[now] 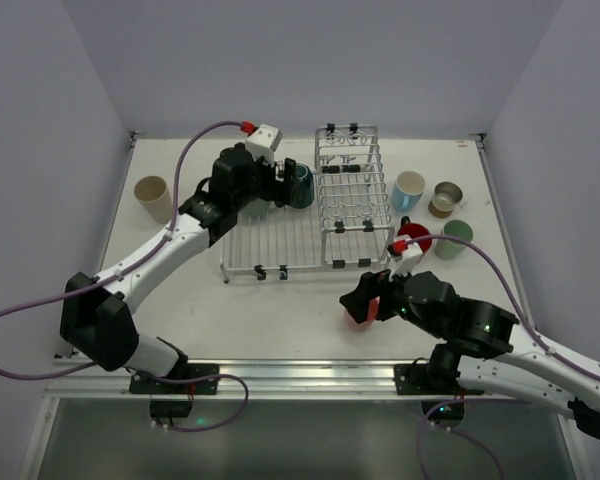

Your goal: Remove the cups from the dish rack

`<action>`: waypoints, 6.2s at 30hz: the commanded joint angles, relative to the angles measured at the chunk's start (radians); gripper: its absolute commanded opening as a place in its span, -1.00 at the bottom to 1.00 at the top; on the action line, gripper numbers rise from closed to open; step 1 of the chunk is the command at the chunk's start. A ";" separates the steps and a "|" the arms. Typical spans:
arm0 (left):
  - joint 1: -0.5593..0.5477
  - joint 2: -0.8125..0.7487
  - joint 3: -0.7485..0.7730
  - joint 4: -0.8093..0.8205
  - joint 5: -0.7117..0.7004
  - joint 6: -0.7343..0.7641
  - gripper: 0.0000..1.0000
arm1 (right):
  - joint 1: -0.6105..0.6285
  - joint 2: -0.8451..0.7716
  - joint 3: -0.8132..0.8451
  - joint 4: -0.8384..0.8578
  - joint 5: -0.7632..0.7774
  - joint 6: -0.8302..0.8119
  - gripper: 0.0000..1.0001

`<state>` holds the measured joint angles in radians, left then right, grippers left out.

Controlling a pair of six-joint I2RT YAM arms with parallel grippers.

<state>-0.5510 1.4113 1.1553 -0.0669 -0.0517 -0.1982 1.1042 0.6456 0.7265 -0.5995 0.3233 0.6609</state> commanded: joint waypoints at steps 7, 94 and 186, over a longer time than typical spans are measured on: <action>0.037 0.287 0.293 -0.091 0.125 0.091 0.92 | 0.002 -0.216 -0.061 0.127 0.016 -0.047 0.75; 0.046 -0.817 -0.400 0.424 0.345 -0.744 -0.80 | -0.007 0.405 0.306 0.987 -0.389 -0.199 0.97; 0.048 -0.613 -0.270 -0.309 -0.284 -0.139 1.00 | 0.233 0.723 0.389 0.144 -0.199 -0.291 0.80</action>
<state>-0.5106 0.7155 0.8043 -0.4393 -0.3511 -0.3077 1.3231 1.4605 1.1385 -0.5060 0.1390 0.3676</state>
